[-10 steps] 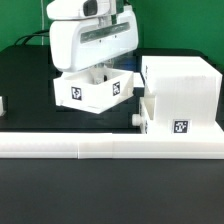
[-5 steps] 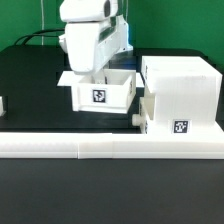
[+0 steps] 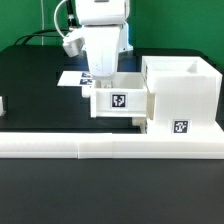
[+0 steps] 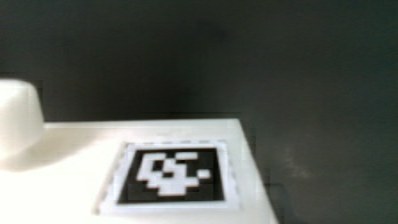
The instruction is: Assemble drawer
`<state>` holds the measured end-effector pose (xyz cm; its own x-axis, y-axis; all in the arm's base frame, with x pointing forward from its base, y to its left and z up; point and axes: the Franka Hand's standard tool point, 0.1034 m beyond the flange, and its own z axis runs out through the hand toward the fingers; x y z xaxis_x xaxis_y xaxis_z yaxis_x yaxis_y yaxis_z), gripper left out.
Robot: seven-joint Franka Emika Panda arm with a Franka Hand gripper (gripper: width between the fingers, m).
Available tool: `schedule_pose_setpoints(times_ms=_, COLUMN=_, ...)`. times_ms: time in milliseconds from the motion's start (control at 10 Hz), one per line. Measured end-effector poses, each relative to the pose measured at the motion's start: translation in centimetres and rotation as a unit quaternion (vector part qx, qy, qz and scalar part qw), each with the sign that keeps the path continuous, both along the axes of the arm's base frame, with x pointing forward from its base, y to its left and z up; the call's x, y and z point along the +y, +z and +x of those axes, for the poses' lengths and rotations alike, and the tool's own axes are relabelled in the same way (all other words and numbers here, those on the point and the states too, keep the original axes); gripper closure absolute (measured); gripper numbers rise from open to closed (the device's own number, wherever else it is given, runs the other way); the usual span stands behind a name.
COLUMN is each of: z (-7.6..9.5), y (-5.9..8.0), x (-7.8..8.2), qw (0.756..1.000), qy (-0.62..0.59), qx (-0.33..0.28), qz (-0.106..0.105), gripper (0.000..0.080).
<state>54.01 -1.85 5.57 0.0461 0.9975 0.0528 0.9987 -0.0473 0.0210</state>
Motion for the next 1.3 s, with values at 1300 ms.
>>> schedule_pose_setpoints(times_ms=1300, z=0.9, y=-0.1, x=1.7, qw=1.000, qy=0.017, qx=0.013, qz=-0.007, gripper=0.0755)
